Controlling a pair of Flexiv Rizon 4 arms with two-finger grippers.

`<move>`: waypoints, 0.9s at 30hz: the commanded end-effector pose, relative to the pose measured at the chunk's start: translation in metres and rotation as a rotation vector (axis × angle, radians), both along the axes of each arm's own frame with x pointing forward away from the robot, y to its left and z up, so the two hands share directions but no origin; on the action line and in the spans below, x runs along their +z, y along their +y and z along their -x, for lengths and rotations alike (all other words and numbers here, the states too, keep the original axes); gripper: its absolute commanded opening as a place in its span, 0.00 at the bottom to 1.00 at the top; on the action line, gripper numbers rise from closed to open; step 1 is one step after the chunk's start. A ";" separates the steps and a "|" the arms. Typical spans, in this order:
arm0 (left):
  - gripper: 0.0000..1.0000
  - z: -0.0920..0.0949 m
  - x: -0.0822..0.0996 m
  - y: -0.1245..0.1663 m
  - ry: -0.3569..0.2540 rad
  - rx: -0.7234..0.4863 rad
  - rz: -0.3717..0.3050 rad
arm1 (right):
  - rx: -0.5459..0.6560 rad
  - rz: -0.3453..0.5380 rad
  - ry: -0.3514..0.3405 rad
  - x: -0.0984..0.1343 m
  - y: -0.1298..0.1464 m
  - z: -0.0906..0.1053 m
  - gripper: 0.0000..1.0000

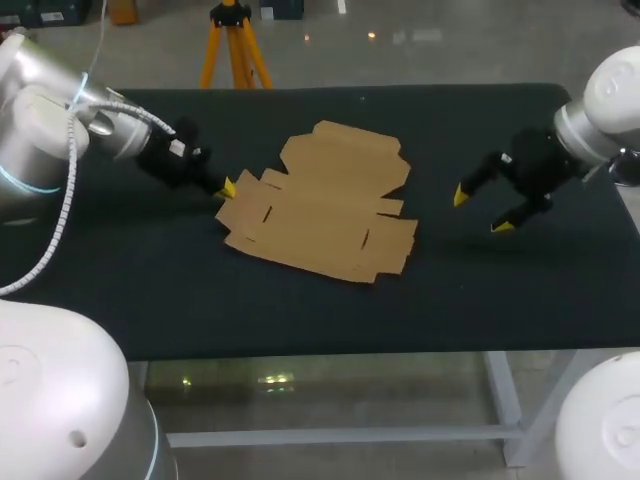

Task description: Assemble the packaging by folding the flat box into shape, placing the metal phone stand inside, and closing the box properly

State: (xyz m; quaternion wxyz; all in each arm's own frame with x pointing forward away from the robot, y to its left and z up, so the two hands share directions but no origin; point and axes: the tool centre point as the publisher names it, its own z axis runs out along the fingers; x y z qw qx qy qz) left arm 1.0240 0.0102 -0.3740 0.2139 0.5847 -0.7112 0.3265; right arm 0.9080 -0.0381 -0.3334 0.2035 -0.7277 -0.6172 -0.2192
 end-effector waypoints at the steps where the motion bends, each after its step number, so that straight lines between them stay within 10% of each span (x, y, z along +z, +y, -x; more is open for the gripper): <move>1: 0.00 0.013 0.003 0.000 -0.047 0.069 0.002 | 0.002 0.001 0.005 0.001 0.000 -0.002 1.00; 3: 0.00 0.016 0.003 0.000 -0.040 0.087 -0.004 | 0.002 0.003 0.006 0.001 0.000 -0.002 1.00; 4: 0.22 0.017 0.003 0.000 -0.039 0.088 -0.011 | 0.002 0.004 0.006 0.001 0.000 -0.002 1.00; 6: 1.00 0.020 0.002 0.001 -0.041 0.121 -0.030 | 0.003 0.005 0.006 0.001 0.001 -0.002 1.00; 27: 1.00 0.000 0.004 0.013 -0.010 -0.202 -0.110 | 0.017 -0.013 0.012 -0.003 0.002 -0.002 1.00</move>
